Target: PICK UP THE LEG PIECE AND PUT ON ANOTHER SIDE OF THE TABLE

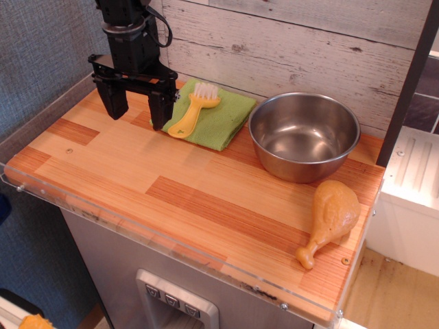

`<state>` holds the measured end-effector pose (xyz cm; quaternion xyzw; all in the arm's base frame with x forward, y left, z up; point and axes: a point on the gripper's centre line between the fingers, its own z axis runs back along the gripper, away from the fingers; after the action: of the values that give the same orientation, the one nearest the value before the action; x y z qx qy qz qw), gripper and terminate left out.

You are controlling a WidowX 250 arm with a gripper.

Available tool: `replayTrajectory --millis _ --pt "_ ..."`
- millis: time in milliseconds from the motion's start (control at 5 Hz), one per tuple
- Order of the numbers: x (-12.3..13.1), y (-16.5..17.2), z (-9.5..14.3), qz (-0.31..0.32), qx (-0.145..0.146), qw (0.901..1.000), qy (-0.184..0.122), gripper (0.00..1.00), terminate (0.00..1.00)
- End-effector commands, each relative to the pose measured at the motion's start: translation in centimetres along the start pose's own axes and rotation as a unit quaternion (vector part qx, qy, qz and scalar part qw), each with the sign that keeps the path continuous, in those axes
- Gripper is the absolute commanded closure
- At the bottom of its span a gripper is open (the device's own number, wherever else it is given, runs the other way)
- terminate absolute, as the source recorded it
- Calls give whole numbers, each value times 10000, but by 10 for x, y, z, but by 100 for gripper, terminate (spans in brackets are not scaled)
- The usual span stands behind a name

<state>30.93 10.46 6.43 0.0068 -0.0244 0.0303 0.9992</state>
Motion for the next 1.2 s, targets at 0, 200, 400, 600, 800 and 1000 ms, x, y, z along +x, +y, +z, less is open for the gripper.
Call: replayTrajectory --millis 0,200,400,600,800,1000 --pt "0 0 0 0 0 10000 0 0 0" --pt "-1 -22 2 -268 -86 9996 -67 0 0" --pt "1 -60 8 -446 -189 9985 -272 0 0" --pt "-3 -106 17 -636 -178 9968 -442 0 0" --pt "-17 -139 21 -211 113 9982 -542 0 0" --pt "-24 -171 15 -79 80 9982 -595 0 0"
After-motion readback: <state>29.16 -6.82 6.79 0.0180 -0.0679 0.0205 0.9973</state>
